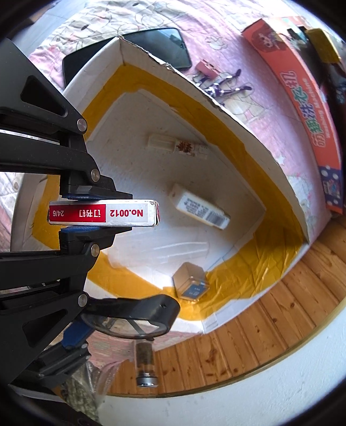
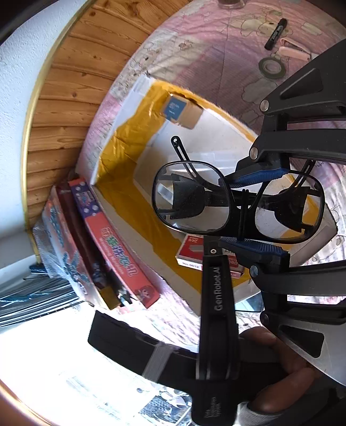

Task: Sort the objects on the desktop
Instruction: 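Carry staple box with left tool while right tool carries sunglasses over cardboard box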

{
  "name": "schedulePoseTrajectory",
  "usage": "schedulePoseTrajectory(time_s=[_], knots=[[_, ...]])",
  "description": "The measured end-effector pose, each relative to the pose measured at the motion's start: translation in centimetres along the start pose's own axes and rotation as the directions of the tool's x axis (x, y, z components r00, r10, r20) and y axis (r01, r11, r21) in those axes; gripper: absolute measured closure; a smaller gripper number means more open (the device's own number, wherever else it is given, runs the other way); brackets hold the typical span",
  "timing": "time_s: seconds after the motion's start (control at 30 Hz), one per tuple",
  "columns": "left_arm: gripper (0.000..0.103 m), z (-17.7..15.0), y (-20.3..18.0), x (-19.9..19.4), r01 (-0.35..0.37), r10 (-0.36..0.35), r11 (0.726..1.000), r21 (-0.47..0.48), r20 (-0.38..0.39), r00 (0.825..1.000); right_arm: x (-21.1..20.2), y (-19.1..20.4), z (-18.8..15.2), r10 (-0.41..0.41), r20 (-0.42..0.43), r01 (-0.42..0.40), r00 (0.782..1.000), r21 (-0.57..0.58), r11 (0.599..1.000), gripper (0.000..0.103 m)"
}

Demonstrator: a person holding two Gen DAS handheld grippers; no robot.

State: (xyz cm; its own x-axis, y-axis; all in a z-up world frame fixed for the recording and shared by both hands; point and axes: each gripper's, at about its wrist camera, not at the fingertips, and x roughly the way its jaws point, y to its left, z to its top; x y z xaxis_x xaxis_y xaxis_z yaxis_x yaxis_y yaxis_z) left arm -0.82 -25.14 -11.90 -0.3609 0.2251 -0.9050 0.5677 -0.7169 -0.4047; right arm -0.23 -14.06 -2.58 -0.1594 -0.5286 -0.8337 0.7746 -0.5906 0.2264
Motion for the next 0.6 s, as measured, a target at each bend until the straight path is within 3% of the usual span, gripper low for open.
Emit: schedulePoseTrajectory(time_s=[0.6], knots=[[0.089, 0.5, 0.6, 3.9, -0.063, 0.067, 0.997, 0.038, -0.091, 0.994, 4.4, 1.2, -0.6, -0.045, -0.121, 0.032, 0.992, -0.107, 0.994, 0.061]])
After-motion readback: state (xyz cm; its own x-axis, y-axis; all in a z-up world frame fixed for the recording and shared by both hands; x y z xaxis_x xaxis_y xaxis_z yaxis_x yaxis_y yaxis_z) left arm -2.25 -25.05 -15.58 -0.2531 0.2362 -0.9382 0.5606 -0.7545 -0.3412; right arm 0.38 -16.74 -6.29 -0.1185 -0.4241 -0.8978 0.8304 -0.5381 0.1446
